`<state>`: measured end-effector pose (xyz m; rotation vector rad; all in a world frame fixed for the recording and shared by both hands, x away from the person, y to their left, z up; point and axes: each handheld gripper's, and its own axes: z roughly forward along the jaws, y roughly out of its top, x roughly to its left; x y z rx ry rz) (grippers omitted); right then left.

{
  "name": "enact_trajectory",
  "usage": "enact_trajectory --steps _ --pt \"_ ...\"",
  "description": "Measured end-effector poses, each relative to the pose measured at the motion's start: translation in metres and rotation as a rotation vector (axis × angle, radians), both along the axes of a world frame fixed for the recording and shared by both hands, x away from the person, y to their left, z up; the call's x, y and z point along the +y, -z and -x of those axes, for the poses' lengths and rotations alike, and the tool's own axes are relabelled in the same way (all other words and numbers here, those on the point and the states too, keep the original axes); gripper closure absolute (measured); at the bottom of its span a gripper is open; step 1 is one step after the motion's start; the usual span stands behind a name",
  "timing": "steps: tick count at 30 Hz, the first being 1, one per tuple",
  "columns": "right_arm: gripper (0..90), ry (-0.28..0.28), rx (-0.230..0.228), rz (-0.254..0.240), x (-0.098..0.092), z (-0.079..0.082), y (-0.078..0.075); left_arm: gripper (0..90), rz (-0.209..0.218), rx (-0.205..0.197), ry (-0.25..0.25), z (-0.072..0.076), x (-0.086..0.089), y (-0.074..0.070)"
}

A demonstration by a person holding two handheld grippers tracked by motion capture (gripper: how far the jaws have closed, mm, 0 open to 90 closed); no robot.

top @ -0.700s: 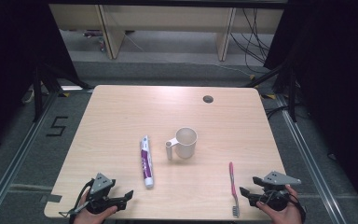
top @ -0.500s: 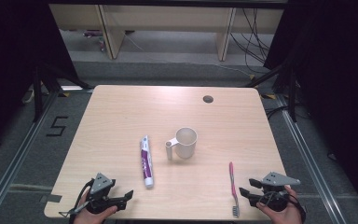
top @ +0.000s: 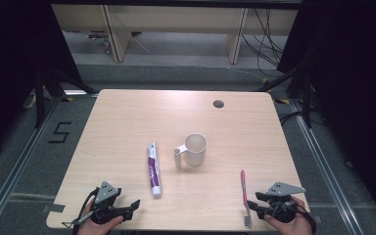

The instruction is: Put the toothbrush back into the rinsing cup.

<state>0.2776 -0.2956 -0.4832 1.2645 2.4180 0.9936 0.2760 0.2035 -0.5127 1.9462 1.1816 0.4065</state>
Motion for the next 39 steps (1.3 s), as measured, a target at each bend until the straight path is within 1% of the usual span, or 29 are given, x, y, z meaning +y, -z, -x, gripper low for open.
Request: enact_trajectory --steps 3,5,6,7,8,9,10,12,13,14,15,16,17,18,19,21,24,25,27,28,29,30,32,34,35,36,37,38,39 --pt "55.7 -0.004 0.011 0.019 0.004 -0.002 0.0 17.5 0.002 -0.005 0.004 0.0 0.0 0.0" --pt "58.6 -0.027 0.013 0.056 0.004 -0.005 -0.002 17.5 0.0 0.0 -0.003 0.0 0.0 0.0" --pt "58.7 -0.027 0.013 0.062 0.004 -0.006 -0.002 17.5 0.0 0.0 -0.006 0.0 0.001 0.0" --pt "59.0 -0.015 0.033 0.054 0.006 -0.006 -0.003 17.5 0.005 -0.002 -0.007 0.0 0.001 0.0" --pt "59.2 -0.023 -0.002 0.05 0.006 -0.008 -0.001 17.5 0.003 -0.001 -0.001 0.0 0.001 -0.001" --pt "60.4 -0.029 0.02 0.067 0.007 -0.008 -0.003 17.5 0.004 0.0 -0.002 0.0 0.001 -0.001" --pt "61.2 -0.016 0.034 0.048 0.009 -0.007 -0.003 17.5 0.006 -0.002 -0.005 0.0 0.001 -0.001" --pt "63.4 -0.055 0.006 0.083 0.008 -0.011 -0.005 17.5 0.003 -0.001 -0.003 0.0 0.002 -0.001" --pt "65.1 -0.057 0.012 0.087 0.01 -0.011 -0.005 17.5 0.001 -0.002 0.0 0.0 0.002 -0.001" --pt "67.0 -0.043 0.02 0.066 0.012 -0.01 -0.005 17.5 0.002 -0.006 -0.006 0.0 0.0 -0.001" --pt "70.2 -0.079 -0.014 0.087 0.012 -0.012 -0.004 17.5 -0.001 -0.005 -0.002 0.0 0.001 -0.001" --pt "73.2 -0.092 -0.022 0.088 0.012 -0.013 -0.004 17.5 -0.005 -0.005 0.002 0.0 0.001 -0.001" --pt "76.2 -0.096 0.009 0.091 0.014 -0.011 -0.005 17.5 -0.002 -0.005 0.001 0.0 0.001 -0.001" --pt "79.8 -0.113 -0.01 0.096 0.015 -0.012 -0.004 17.5 -0.002 -0.004 0.001 0.0 0.001 -0.001" --pt "84.2 -0.106 0.012 0.093 0.016 -0.009 -0.005 17.5 0.001 -0.006 0.002 0.0 0.0 -0.001" --pt "89.9 -0.162 0.014 0.093 0.018 -0.009 -0.004 17.5 -0.002 -0.004 -0.001 0.0 0.001 -0.001" --pt "90.0 -0.192 0.026 0.093 0.023 -0.005 -0.001 17.5 0.0 -0.005 -0.007 0.001 0.001 -0.001" --pt "90.0 -0.216 0.043 0.111 0.024 -0.003 -0.002 17.5 -0.003 -0.004 -0.009 0.001 0.001 -0.002" --pt "90.0 -0.225 0.051 0.113 0.026 -0.001 0.0 17.5 -0.001 -0.005 -0.007 0.001 0.001 -0.002" --pt "90.0 -0.233 0.06 0.129 0.026 0.0 0.001 17.5 0.0 -0.006 -0.008 0.001 0.001 -0.002" --pt "90.0 -0.221 0.064 0.125 0.027 0.001 0.002 17.5 0.0 -0.006 -0.007 0.001 0.001 -0.002" --pt "90.0 -0.222 0.087 0.143 0.027 0.002 0.0 17.5 -0.003 -0.005 -0.007 0.001 0.001 -0.002" --pt "90.0 -0.231 0.075 0.145 0.026 0.002 0.002 17.5 -0.003 -0.004 -0.008 0.001 0.001 -0.002" --pt "90.0 -0.226 0.089 0.146 0.025 0.002 0.003 17.5 -0.001 -0.006 -0.008 0.001 0.001 -0.002" --pt "90.0 -0.228 0.102 0.165 0.024 0.003 0.002 17.5 -0.002 -0.006 -0.007 0.001 0.001 -0.002" --pt "90.0 -0.242 0.092 0.168 0.023 0.002 0.004 17.5 -0.001 -0.005 -0.006 0.001 0.001 -0.002" --pt "90.0 -0.23 0.114 0.165 0.023 0.003 0.002 17.5 -0.002 -0.005 -0.008 0.001 0.001 -0.002" --pt "90.0 -0.238 0.084 0.178 0.021 0.003 0.005 17.5 -0.002 -0.006 -0.008 0.001 0.001 -0.002" --pt "90.0 -0.199 0.13 0.159 0.022 0.006 0.003 17.5 -0.001 -0.006 -0.008 0.001 0.001 -0.002"
